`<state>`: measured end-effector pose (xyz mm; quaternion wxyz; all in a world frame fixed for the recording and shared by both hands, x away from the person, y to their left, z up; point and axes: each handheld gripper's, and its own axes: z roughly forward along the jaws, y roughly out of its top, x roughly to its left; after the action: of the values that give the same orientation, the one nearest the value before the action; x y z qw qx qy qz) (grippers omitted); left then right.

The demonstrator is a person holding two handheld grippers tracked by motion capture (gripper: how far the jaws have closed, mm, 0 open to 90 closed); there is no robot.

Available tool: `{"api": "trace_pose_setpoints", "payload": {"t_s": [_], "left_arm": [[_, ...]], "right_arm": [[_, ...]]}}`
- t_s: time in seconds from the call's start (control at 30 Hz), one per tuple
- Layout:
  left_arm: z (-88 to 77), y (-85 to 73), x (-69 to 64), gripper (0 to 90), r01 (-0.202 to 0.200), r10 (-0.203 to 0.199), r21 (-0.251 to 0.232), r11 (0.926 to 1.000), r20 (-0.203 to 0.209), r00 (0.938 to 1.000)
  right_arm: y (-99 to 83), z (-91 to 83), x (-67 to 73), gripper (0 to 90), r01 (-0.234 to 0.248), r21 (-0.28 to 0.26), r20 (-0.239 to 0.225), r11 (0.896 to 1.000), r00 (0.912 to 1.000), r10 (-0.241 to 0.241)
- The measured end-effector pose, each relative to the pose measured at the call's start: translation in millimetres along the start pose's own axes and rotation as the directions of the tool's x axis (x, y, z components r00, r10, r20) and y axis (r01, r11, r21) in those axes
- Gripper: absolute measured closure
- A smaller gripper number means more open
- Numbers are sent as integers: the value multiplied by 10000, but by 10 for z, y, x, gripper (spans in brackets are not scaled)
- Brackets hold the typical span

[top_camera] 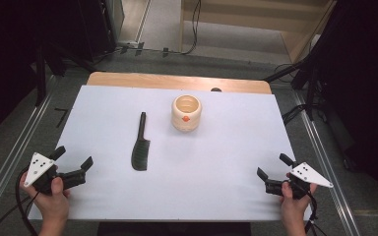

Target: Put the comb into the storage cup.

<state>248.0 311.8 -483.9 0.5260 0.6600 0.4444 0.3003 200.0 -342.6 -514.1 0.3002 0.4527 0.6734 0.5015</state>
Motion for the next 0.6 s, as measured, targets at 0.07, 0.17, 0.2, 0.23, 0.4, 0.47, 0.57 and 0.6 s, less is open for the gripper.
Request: {"api": "trace_pose_setpoints", "payload": {"t_s": [0.07, 0.17, 0.2, 0.23, 0.4, 0.47, 0.57, 0.6], "left_arm": [[4, 18, -5, 0, 223, -222, -69, 9997, 163, 9996], [17, 70, -49, 25, 157, -155, -71, 9999, 280, 9995], [17, 95, -68, 40, 133, -130, -88, 9999, 331, 9994], [22, 121, -88, 58, 144, -140, -93, 9999, 418, 9990], [68, 234, -201, 234, -73, 70, 70, 9999, 458, 9989], [92, 276, -227, 327, -104, 95, 159, 9998, 567, 9983], [132, 333, -259, 477, -167, 153, 186, 9997, 770, 9969], [153, 352, -270, 519, -195, 172, 257, 9995, 883, 9959]], "right_arm": [[-1, 2, 0, 0, 8, 5, -63, 10000, 10000, -8], [-3, 2, 10, 0, 68, 31, -91, 10000, 9999, -68], [-4, 4, 15, 0, 73, 35, -111, 10000, 9999, -73], [-5, 8, 22, 0, 97, 32, -121, 9999, 9999, -97], [-4, 14, 39, 0, 252, 108, -207, 9996, 9995, -250], [-4, 15, 42, 0, 256, 78, -231, 9996, 9994, -254], [-6, 12, 39, 0, 243, 58, -290, 9997, 9993, -242], [-6, 9, 42, 0, 224, 62, -310, 9997, 9993, -222]]}}
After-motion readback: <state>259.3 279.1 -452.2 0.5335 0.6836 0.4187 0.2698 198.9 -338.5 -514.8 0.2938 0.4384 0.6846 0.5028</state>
